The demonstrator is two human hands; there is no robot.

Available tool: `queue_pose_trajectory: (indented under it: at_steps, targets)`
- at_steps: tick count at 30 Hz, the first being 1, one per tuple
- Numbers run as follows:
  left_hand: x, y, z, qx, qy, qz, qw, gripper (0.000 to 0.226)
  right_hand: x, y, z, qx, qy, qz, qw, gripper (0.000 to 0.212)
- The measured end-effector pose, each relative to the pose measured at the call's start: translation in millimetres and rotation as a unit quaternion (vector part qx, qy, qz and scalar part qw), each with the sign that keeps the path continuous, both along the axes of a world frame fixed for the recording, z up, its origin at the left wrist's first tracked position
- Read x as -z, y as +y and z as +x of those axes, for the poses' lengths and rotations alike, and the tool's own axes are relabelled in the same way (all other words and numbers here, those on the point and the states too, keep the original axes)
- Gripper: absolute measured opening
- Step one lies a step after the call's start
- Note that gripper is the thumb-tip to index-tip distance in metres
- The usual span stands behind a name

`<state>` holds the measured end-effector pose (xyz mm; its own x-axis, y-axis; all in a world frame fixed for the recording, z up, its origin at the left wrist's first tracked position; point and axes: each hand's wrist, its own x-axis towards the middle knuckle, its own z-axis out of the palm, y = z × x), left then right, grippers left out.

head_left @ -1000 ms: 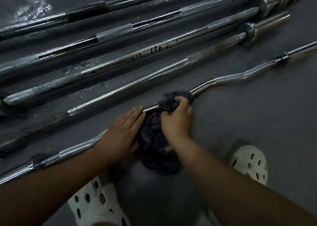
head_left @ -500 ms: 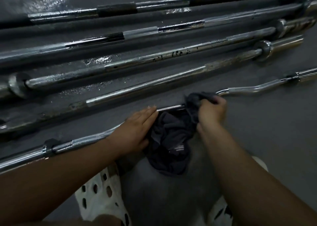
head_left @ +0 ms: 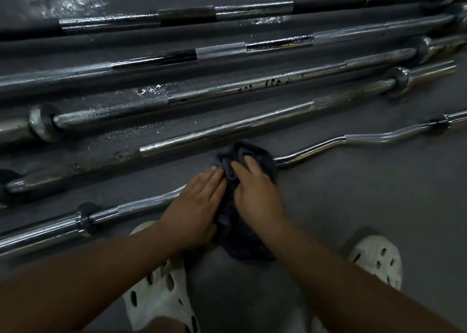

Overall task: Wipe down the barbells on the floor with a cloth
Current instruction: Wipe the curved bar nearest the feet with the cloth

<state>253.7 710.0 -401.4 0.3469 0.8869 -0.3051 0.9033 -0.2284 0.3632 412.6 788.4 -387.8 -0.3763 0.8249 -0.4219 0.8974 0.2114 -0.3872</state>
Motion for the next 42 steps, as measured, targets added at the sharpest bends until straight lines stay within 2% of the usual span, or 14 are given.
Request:
queue_pose_trajectory:
  at_steps: [2,3,7,8,12,17,21,23,27,32,36,37,40,42]
  targets:
    - [0,1,-4,0.003,-0.010,-0.002,1.000,0.097,0,22,17,-0.070,0.003,-0.004,0.998,0.056]
    - [-1,2,-6,-0.002,-0.021,-0.001,1.000,0.095,1,37,31,-0.061,-0.005,0.003,0.998,0.054]
    - [0,2,-4,-0.026,-0.067,0.009,0.997,0.086,-3,37,47,0.110,-0.062,0.043,0.991,0.054]
    - [0,2,-3,-0.028,-0.071,0.013,0.997,0.084,-6,24,30,0.095,-0.063,0.031,0.993,0.056]
    - [-3,5,-6,-0.041,-0.125,0.026,0.991,0.063,-6,10,0,-0.121,0.000,-0.033,0.992,0.061]
    - [3,4,-12,-0.020,-0.137,0.037,0.990,0.032,-5,39,23,0.043,-0.075,0.011,0.996,0.050]
    - [3,3,-10,0.003,-0.129,0.044,0.991,0.020,-8,24,-24,-0.122,-0.066,-0.023,0.990,0.045]
    - [3,4,-14,0.020,-0.119,0.052,0.991,0.021,-7,47,-9,-0.136,-0.071,-0.029,0.988,0.047]
    - [8,5,-14,0.006,-0.122,0.043,0.992,0.024,-6,26,-5,0.008,-0.120,0.008,0.993,0.041]
    - [2,-1,-16,0.010,-0.120,0.062,0.991,0.019,-5,26,-20,-0.144,-0.039,-0.044,0.988,0.051]
    - [5,-7,-22,-0.013,-0.099,0.082,0.992,0.021,-5,32,-2,-0.006,-0.129,-0.005,0.992,0.046]
    - [6,-7,-20,-0.018,-0.099,0.078,0.992,0.021,-7,22,-14,-0.015,-0.121,-0.012,0.992,0.048]
    - [5,-10,-14,-0.001,-0.075,0.081,0.994,0.019,-8,8,-25,-0.151,-0.061,-0.042,0.986,0.059]
    - [2,-11,-16,0.017,-0.051,0.084,0.995,0.023,-9,26,-5,-0.132,-0.061,-0.038,0.989,0.060]
